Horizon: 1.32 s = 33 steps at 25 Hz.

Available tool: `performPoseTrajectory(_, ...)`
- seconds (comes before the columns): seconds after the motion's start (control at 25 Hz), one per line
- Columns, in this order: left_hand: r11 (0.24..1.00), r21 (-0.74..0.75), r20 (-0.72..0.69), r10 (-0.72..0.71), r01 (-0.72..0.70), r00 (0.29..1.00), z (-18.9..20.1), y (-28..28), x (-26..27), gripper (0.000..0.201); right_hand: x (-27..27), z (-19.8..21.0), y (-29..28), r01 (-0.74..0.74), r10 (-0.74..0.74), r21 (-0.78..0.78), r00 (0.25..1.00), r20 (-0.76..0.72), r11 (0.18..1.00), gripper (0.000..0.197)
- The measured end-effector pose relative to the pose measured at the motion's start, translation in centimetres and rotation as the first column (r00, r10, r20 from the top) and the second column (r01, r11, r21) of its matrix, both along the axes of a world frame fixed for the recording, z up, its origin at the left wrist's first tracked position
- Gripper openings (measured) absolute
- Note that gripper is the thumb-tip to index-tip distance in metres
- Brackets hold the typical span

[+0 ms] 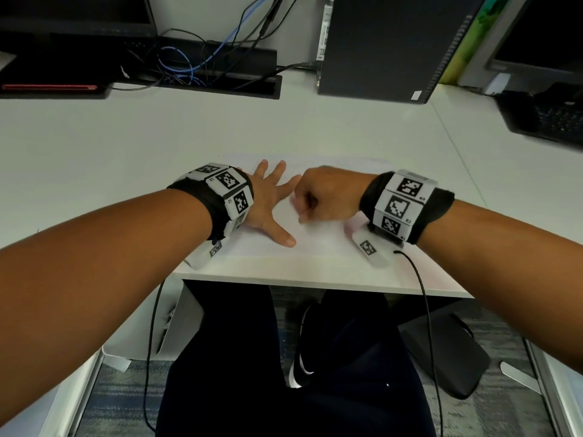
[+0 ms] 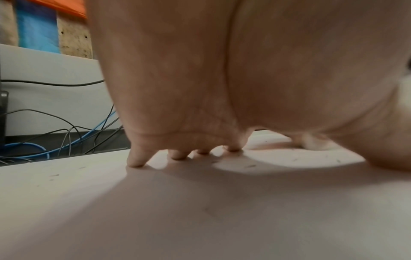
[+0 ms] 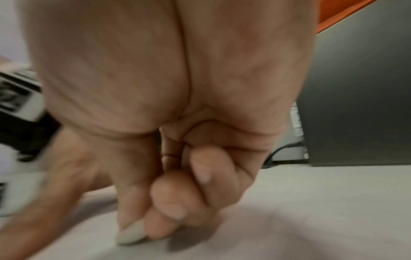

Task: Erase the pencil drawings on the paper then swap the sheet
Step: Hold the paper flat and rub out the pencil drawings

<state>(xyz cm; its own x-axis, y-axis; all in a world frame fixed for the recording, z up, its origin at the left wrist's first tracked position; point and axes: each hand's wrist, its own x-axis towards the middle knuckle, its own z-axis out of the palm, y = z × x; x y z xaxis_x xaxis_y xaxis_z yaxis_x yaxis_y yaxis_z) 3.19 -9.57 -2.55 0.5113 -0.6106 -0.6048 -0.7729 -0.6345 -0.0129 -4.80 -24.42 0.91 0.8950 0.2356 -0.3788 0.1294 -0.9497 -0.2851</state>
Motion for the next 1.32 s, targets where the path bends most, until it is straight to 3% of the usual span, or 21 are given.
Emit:
performPoseTrajectory(0.08,1.000,0.007,0.005,0.002,-0.002,1.000,0.1,0.0,-0.1,0.135,0.4,0.2,-0.4,0.045,-0.045,-0.013,0.999,0.029,0.999,0.013)
performPoseTrajectory(0.24,1.000,0.007,-0.003,0.000,0.000,1.000,0.0,-0.1,0.0,0.134,-0.8,-0.2,0.7,-0.079,0.079,-0.005,0.996,-0.040,0.997,0.010)
performPoseTrajectory(0.4,1.000,0.017,-0.005,0.004,-0.004,1.000,-0.1,-0.1,0.0,0.137,0.2,0.3,-1.4,0.066,-0.066,0.008,0.997,0.032,0.998,0.013)
performPoseTrajectory(0.56,1.000,0.014,-0.019,0.005,-0.004,1.000,-0.2,-0.1,0.2,0.137,-1.1,-0.4,0.0,-0.061,0.065,0.059,0.995,-0.076,0.996,0.012)
performPoseTrajectory(0.76,1.000,0.016,-0.020,0.015,-0.015,1.000,0.1,-0.1,0.1,0.138,0.2,0.3,-1.9,0.093,-0.092,0.043,0.996,-0.009,0.995,0.017)
performPoseTrajectory(0.92,1.000,0.019,-0.010,-0.003,0.003,1.000,0.0,-0.1,0.1,0.138,-1.0,-0.2,-0.2,-0.031,0.037,0.064,0.995,-0.092,0.997,0.014)
performPoseTrajectory(1.12,1.000,0.021,-0.024,0.013,-0.013,1.000,0.2,0.0,0.0,0.139,0.6,0.4,-2.5,0.123,-0.123,0.038,0.992,-0.002,0.992,0.023)
performPoseTrajectory(1.24,1.000,0.023,-0.019,0.006,-0.006,1.000,0.2,-0.2,0.1,0.138,-0.2,-0.2,-1.2,0.022,-0.019,0.047,0.998,-0.056,0.999,0.018)
performPoseTrajectory(1.32,1.000,0.023,-0.019,0.005,-0.004,1.000,0.2,-0.1,0.0,0.138,0.1,-0.3,-1.6,0.034,-0.033,0.026,0.999,-0.031,0.999,0.019)
